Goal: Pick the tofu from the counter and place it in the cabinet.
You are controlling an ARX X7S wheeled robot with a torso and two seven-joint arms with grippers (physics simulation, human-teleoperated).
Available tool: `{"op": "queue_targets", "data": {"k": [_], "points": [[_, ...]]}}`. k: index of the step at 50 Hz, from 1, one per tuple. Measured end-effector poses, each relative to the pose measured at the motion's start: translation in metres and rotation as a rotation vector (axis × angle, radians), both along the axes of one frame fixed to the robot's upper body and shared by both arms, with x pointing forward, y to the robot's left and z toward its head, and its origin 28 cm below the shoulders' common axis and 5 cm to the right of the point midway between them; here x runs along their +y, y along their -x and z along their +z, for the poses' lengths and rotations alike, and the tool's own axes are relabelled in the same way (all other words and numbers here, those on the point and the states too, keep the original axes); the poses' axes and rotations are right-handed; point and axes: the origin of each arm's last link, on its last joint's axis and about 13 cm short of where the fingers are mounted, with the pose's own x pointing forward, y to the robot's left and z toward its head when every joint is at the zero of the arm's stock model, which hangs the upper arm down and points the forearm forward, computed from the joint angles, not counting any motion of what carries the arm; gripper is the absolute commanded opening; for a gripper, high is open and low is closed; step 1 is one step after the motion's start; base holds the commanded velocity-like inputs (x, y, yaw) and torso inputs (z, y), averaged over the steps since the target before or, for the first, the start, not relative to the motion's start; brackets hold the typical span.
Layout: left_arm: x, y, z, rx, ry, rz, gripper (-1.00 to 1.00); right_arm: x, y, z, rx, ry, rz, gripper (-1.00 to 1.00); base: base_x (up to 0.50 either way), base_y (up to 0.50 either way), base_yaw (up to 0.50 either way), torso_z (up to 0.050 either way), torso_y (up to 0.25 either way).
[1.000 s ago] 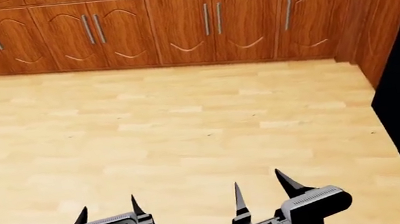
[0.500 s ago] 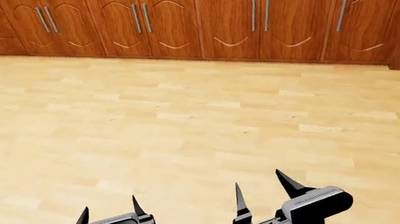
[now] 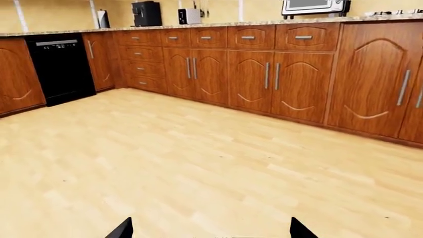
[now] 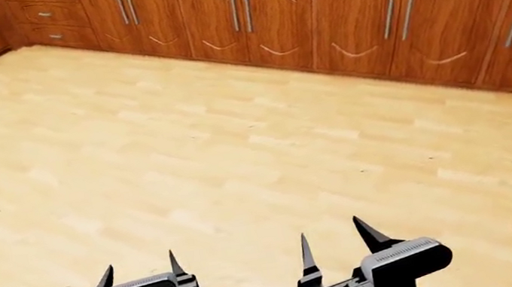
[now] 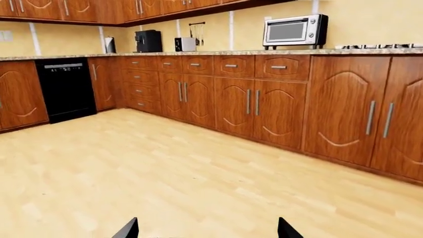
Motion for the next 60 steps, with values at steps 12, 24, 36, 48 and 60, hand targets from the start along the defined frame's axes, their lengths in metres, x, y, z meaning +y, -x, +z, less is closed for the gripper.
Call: {"op": "queue_targets", "data": {"k": [12,24,36,48,60], "points": [[-0.0003,0.0004,-0.0006,0.000,-0.001,-0.001,1.00,-0.0004,0.0006,0.0004,0.000,-0.001,-0.004,1.00,0.00,0.00,0.50,0.000,0.000],[0.0000,0.0003,-0.0003,-0.002,-0.002,0.001,1.00,-0.0004,0.0006,0.0012,-0.002,0.000,-0.004,1.00,0.00,0.00,0.50,0.000,0.000],[0.0003,0.0000,0.0010,-0.006,-0.004,0.001,1.00,-0.0002,0.0006,0.0016,-0.004,0.001,-0.002,1.00,0.00,0.00,0.50,0.000,0.000],[0.0000,0.0009,0.0016,-0.007,-0.005,0.000,1.00,-0.0002,0.0017,0.0013,-0.005,0.000,-0.004,1.00,0.00,0.00,0.50,0.000,0.000],[-0.0002,0.0013,0.0018,-0.007,-0.007,-0.001,1.00,-0.0003,0.0028,0.0006,-0.003,-0.001,-0.006,1.00,0.00,0.00,0.50,0.000,0.000]]}}
